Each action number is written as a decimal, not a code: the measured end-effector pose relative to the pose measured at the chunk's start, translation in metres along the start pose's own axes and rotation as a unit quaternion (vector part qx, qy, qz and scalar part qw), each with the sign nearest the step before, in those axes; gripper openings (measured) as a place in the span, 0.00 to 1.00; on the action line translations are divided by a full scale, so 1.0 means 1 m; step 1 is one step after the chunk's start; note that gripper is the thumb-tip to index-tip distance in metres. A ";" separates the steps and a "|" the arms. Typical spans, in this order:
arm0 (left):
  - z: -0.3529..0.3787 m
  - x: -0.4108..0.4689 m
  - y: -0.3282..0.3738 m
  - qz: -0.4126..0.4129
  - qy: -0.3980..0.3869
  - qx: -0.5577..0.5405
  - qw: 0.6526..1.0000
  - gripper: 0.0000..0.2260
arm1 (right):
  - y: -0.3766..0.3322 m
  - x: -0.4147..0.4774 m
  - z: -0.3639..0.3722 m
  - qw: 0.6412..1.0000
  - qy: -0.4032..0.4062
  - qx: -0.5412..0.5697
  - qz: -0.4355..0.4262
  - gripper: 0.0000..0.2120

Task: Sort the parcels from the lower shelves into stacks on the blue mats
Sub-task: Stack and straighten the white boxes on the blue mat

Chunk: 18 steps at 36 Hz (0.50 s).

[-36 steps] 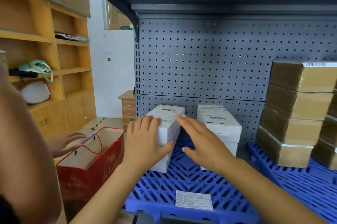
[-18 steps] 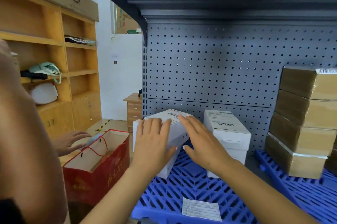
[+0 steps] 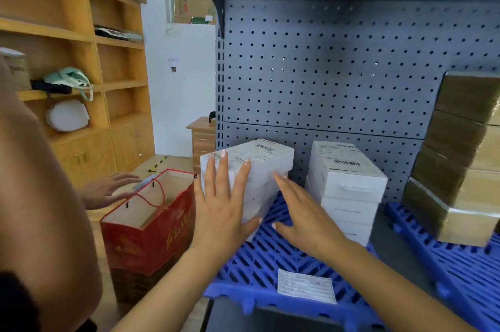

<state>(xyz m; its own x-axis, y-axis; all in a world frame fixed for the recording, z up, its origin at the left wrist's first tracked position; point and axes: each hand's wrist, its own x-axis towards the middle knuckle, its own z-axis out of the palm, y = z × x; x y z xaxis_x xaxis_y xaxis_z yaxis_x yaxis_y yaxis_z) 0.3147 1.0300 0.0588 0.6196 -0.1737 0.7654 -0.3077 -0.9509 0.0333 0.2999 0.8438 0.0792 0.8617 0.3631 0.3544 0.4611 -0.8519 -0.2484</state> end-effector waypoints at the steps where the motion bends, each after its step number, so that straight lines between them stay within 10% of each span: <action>1: -0.002 0.000 -0.002 -0.001 -0.003 -0.012 1.000 0.42 | 0.000 0.000 -0.001 1.000 0.003 0.001 -0.002 0.46; 18: -0.016 0.008 -0.024 -0.017 -0.048 0.064 0.997 0.57 | -0.012 0.033 -0.037 0.996 0.079 -0.047 -0.010 0.43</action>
<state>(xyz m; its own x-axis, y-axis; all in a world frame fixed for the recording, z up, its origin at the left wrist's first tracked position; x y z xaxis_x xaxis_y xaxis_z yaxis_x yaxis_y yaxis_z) 0.3155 1.0554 0.0746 0.6963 -0.1590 0.6999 -0.1946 -0.9804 -0.0292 0.3149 0.8523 0.1276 0.8049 0.3223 0.4982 0.4495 -0.8793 -0.1573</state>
